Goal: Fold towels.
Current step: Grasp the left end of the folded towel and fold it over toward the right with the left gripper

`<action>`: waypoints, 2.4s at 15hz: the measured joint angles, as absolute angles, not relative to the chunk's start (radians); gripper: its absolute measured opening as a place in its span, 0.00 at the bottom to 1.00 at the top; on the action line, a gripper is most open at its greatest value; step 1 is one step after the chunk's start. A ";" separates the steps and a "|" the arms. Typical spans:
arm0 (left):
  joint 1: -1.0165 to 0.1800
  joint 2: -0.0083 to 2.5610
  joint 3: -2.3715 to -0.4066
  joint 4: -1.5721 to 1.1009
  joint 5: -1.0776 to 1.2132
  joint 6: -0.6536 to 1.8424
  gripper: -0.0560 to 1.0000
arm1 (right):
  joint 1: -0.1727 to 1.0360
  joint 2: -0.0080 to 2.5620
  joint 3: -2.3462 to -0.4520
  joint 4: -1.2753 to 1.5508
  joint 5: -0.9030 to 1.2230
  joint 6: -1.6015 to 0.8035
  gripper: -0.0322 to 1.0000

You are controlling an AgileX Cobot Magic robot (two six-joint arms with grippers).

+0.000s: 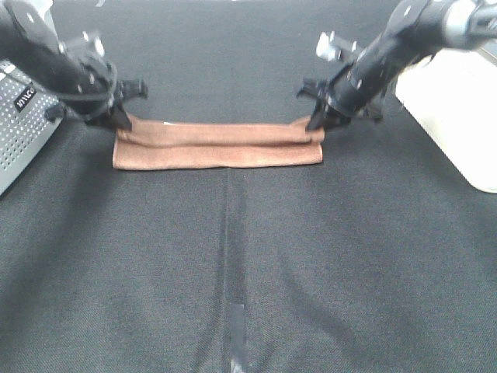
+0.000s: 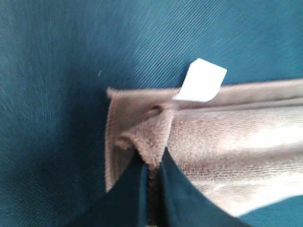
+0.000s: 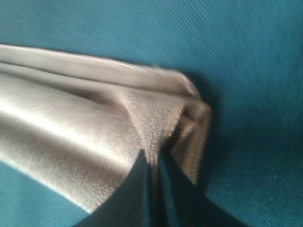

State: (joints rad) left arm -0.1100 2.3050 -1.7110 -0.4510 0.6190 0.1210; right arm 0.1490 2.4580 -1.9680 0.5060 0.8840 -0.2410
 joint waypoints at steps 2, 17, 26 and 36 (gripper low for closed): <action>-0.110 2.313 -1.711 -0.450 0.619 0.121 0.35 | 0.149 2.462 -1.968 0.481 0.876 -0.219 0.27; -0.112 2.372 -1.722 -0.556 0.616 0.098 0.72 | 0.148 2.418 -1.977 0.471 0.931 -0.218 0.87; -0.099 2.352 -1.722 -0.528 0.660 0.141 0.12 | 0.148 2.414 -1.977 0.464 0.991 -0.169 0.87; -0.128 2.211 -1.907 -0.379 0.906 0.086 0.12 | 0.148 2.299 -1.977 0.459 1.027 -0.167 0.87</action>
State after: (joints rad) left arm -0.1280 2.2110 -1.9070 -0.3790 0.9060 0.0860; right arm 0.1480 2.2990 -1.9770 0.4590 1.0270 -0.1670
